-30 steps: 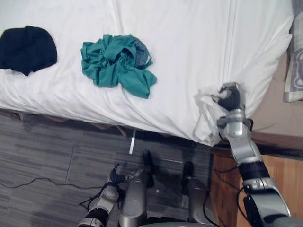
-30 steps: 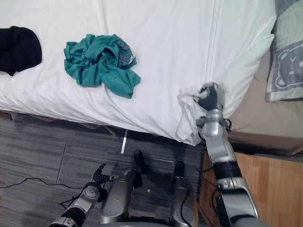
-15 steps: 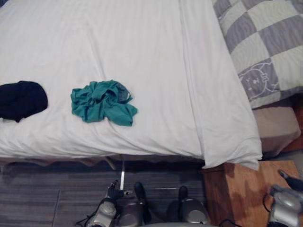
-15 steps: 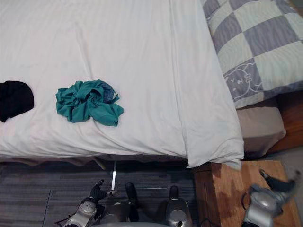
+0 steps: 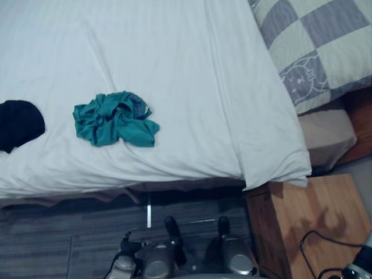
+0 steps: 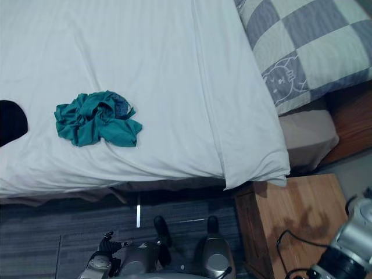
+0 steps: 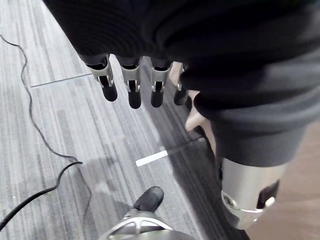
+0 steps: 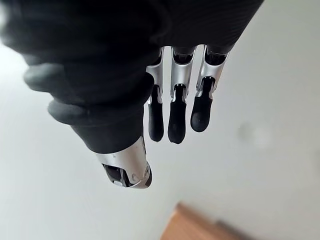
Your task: Tidy the bed and pick cloth on bed and put in laundry
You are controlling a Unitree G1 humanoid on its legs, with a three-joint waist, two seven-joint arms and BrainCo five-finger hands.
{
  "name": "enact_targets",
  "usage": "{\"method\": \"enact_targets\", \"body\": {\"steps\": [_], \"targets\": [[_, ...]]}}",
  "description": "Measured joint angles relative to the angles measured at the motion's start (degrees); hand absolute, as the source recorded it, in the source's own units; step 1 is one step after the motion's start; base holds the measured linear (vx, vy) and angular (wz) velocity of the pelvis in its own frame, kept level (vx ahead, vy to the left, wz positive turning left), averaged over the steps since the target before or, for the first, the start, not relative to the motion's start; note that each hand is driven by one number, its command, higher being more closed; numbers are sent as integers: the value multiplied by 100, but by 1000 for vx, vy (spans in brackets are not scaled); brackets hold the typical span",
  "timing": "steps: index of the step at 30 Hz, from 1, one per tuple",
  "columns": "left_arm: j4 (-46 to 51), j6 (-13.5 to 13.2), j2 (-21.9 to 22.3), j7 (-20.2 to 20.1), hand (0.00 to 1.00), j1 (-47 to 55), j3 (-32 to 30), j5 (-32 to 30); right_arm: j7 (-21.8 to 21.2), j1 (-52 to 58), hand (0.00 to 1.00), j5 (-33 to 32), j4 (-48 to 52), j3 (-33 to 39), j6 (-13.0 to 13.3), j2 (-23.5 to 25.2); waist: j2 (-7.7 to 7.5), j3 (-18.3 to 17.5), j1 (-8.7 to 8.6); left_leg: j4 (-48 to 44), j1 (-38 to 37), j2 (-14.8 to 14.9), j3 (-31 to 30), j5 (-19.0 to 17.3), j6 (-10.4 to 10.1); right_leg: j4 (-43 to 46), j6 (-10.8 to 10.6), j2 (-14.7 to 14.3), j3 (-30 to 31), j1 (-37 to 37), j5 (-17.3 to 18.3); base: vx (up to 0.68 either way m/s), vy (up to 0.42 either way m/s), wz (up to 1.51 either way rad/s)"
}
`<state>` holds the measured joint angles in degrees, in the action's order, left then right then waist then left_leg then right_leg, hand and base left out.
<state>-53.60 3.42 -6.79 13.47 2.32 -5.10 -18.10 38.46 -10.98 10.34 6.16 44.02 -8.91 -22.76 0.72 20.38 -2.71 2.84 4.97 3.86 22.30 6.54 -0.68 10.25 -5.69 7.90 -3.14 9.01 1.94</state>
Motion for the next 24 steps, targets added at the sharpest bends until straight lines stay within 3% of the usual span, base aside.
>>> {"method": "enact_targets", "body": {"steps": [4,6,8,13,17,20,23,24], "targets": [[0,-23,-4,37,0,-180,65,58,-119,-791,100,-1,-37,-1130,186,-90,196,363,75,-214,316,1,-243,2,0,149,6,20,-135,191,-3,-32,-21,28],[-2,-27,-7,39,0,-341,116,146,-234,-1165,100,-5,-207,-1749,268,-71,350,474,250,-423,750,23,-357,8,-7,312,52,31,-193,548,-24,-18,-35,24],[-4,-29,-29,48,0,-467,173,230,-274,-1460,100,-20,-647,-2033,321,-60,393,530,372,-622,1104,48,-450,5,2,481,67,41,-251,845,-33,19,-38,24],[26,-160,4,74,0,-640,378,412,-375,-1669,100,-233,-1963,-2222,388,235,395,561,502,-1309,1717,158,-507,-184,187,987,120,75,-282,1319,177,45,-30,14],[176,-157,32,165,0,-717,437,494,-379,-1141,100,-788,-2298,-2191,640,778,389,670,497,-1938,1913,332,-475,-622,136,1346,106,92,-266,1388,432,26,-37,-5],[237,-151,45,167,0,-827,449,489,-481,-684,100,-1060,-2291,-2060,866,1083,353,689,478,-2063,1848,417,-378,-760,155,1337,118,79,-291,1279,482,14,-62,-5],[253,-144,29,184,0,-833,441,487,-673,-20,100,-1252,-2701,-1884,883,1513,224,743,455,-1857,1476,429,-196,-766,150,1138,113,79,-292,938,486,66,-56,-4],[255,-144,27,194,0,-822,433,486,-838,388,0,-1336,-3031,-1751,862,1740,184,740,449,-1736,1299,416,-153,-761,142,1009,103,81,-294,768,477,77,-43,-3]]}}
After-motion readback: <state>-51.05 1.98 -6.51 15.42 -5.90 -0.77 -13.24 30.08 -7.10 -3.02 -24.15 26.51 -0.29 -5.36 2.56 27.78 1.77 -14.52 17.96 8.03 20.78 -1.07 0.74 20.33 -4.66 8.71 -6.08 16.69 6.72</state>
